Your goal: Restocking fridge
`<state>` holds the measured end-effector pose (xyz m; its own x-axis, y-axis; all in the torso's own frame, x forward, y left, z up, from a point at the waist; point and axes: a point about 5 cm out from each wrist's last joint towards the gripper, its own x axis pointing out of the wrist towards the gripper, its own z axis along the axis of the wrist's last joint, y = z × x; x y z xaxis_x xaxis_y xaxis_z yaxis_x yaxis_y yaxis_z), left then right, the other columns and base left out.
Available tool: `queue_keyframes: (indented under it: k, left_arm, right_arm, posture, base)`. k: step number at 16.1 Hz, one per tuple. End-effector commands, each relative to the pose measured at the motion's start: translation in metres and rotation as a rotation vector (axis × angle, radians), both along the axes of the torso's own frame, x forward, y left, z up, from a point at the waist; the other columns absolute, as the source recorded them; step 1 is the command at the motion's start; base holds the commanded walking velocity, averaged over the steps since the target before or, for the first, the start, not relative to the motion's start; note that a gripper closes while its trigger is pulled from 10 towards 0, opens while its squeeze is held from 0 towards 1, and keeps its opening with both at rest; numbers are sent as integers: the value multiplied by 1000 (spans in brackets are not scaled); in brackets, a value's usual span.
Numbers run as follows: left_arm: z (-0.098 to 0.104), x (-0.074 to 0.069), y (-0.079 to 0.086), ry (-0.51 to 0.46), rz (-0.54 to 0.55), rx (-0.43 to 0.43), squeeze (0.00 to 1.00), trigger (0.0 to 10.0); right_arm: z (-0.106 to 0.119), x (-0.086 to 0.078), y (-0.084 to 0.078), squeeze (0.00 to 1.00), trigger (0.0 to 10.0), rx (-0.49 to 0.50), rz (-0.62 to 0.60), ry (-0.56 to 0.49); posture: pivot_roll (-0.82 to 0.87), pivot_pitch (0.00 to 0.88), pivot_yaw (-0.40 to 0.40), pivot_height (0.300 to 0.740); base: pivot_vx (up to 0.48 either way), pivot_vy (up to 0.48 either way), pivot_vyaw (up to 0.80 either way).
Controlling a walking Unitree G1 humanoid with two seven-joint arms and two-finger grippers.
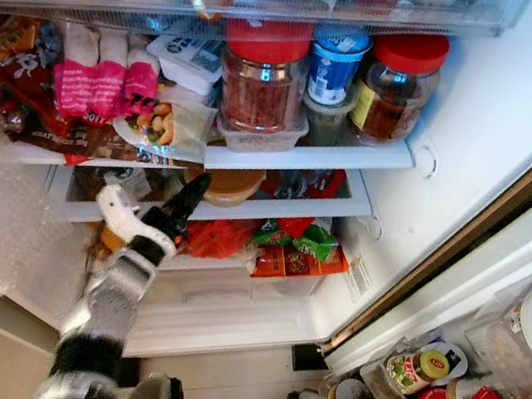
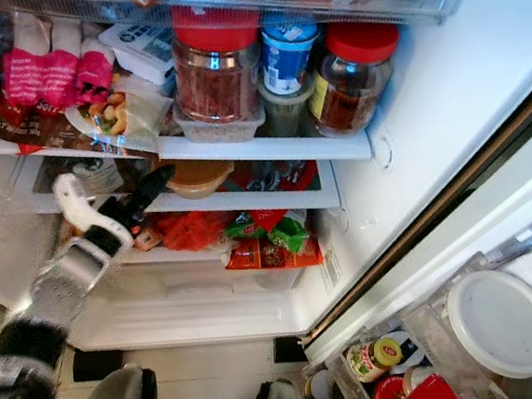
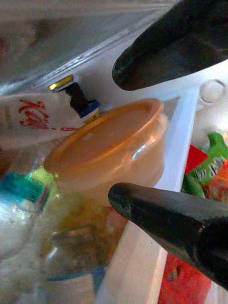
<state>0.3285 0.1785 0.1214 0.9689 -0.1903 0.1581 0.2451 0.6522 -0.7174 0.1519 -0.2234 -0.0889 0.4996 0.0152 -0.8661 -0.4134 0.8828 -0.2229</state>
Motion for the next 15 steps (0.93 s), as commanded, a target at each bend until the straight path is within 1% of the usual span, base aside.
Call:
queue_keyframes:
  k: [1, 2, 3, 4, 5, 6, 7, 8, 10, 11, 13, 15]
  left_arm:
    - [1, -5, -2, 6, -8, 58, 0, 10000]
    - [3, -13, -5, -8, -28, 104, 0, 10000]
    - [4, -17, -7, -13, -45, 146, 0, 10000]
    - [-1, -22, -9, -2, -50, 234, 0, 10000]
    - [-3, -26, -8, 7, -40, 274, 0, 10000]
    - [-5, -29, -6, 7, -14, 359, 0, 10000]
    - [-6, -31, -5, 4, 9, 419, 0, 10000]
    - [-7, -34, -3, -6, 41, 537, 0, 10000]
    - [-9, -38, -3, -35, 78, 740, 0, 10000]
    - [-10, -40, -3, -46, 87, 773, 0, 10000]
    - [-13, -42, -2, -26, 106, 765, 0, 10000]
    - [-14, -41, 3, -27, 136, 790, 0, 10000]
  right_arm:
    - [-5, -14, -1, 0, 10000, -1, -12, 46]
    - [-5, -13, -1, 0, 10000, 0, -11, 46]
    - [-5, -13, 0, 0, 10000, 0, -11, 46]
    - [-5, -13, 0, 0, 10000, 0, -12, 43]
    - [-5, -12, 0, 0, 10000, 0, -14, 42]
    - [-5, -12, 0, 0, 10000, 0, -17, 41]
    - [-5, -12, 0, 0, 10000, 0, -19, 41]
    - [-5, -12, 0, 0, 10000, 1, -22, 40]
    - [-5, -13, -1, 0, 10000, 4, -46, 36]
    - [-6, -14, -1, 0, 10000, 8, -65, 34]
    - [-6, -14, 0, 0, 10000, 10, -68, 34]
    - [-6, -15, 1, 0, 10000, 20, -90, 34]
  posture:
    - [-175, 179, -3, 643]
    - [-169, 179, -2, 643]
    - [-169, 179, 0, 643]
    - [-167, 176, 5, 643]
    - [-168, 174, 7, 643]
    - [-167, 173, 8, 643]
    - [-166, 172, 9, 643]
    - [-164, 170, 8, 643]
    - [-168, 166, 13, 643]
    - [-170, 166, 18, 643]
    - [-169, 163, 18, 643]
    - [-164, 156, 29, 643]
  base:
    - [0, 0, 0]
    - [0, 0, 0]
    - [0, 0, 0]
    - [0, 0, 0]
    - [0, 0, 0]
    - [0, 0, 0]
    - [0, 0, 0]
    - [0, 0, 0]
    - [0, 0, 0]
    - [0, 0, 0]
    - [0, 0, 0]
    - [0, 0, 0]
